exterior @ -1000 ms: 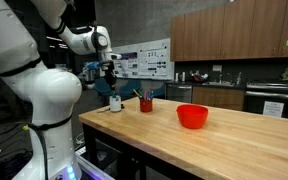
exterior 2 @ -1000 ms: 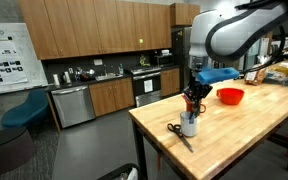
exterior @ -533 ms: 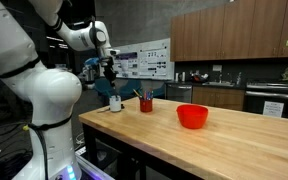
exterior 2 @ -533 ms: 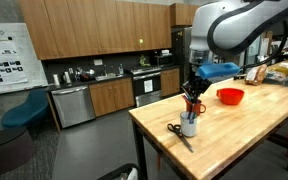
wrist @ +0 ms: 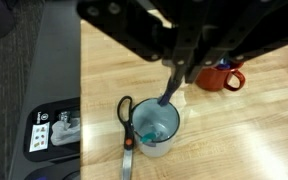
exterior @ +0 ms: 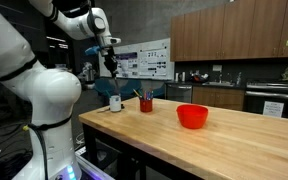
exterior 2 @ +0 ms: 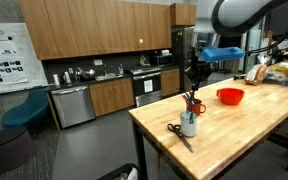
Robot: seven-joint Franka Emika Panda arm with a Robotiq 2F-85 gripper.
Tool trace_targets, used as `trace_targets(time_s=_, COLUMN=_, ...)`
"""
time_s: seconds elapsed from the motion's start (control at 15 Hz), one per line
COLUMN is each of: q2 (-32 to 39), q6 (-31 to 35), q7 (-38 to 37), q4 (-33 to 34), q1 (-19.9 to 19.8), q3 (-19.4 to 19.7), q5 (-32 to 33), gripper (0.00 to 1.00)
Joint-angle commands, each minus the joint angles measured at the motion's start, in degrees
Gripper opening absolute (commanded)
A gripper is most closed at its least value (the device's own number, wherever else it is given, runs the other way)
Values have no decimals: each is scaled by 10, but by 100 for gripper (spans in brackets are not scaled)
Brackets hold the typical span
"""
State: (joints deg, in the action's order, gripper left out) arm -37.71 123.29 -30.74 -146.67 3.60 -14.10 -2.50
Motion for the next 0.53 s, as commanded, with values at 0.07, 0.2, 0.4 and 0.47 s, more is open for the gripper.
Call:
trace_targets(time_s=0.07, q2=-34, q6=-65, q7=34, q4=41, q1=-23, q3=22, q5=13, gripper=2)
trace_targets(time_s=0.2, q2=-37, q6=-88, q7=52, q4=61, q1=-34, q3=36, q5=17, gripper=2)
trace_targets(time_s=0.4, q2=-32, q6=-122, q7=83, q4=96, q1=-54, q3=61, q5=31, gripper=2)
trace_targets(time_s=0.47, q2=-29, q6=-132, q7=94, q4=108, q1=-62, q3=70, q5=39, gripper=2)
